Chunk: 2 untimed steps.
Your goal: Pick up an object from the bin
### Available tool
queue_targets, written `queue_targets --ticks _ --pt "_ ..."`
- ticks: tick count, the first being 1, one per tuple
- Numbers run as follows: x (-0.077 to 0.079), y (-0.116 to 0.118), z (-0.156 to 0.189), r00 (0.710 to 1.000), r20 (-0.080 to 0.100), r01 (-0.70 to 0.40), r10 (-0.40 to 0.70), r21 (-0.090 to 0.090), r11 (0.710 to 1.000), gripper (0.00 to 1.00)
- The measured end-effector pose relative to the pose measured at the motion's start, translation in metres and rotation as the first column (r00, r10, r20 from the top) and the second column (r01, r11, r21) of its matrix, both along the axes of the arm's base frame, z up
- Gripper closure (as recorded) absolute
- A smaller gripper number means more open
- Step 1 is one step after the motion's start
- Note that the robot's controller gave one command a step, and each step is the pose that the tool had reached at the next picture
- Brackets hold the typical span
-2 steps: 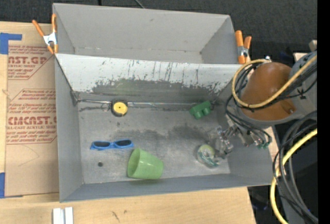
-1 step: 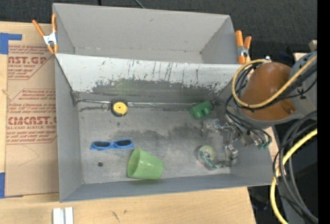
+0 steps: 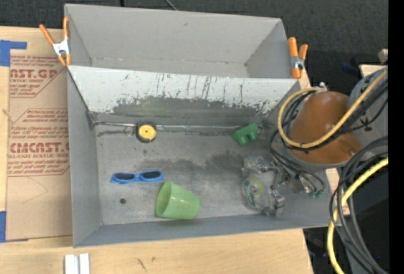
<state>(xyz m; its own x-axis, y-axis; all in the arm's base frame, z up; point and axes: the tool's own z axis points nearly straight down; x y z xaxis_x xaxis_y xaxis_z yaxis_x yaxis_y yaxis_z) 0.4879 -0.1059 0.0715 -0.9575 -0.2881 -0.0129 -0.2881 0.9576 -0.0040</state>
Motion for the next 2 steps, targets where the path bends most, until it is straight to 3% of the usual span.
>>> queue_targets --ticks 1,2 --pt "-0.003 0.000 -0.002 1.000 -0.012 0.001 -0.001 0.001 1.000 1.00" --pt "0.000 -0.021 0.133 0.999 -0.004 0.046 -0.046 -0.002 0.999 1.00"
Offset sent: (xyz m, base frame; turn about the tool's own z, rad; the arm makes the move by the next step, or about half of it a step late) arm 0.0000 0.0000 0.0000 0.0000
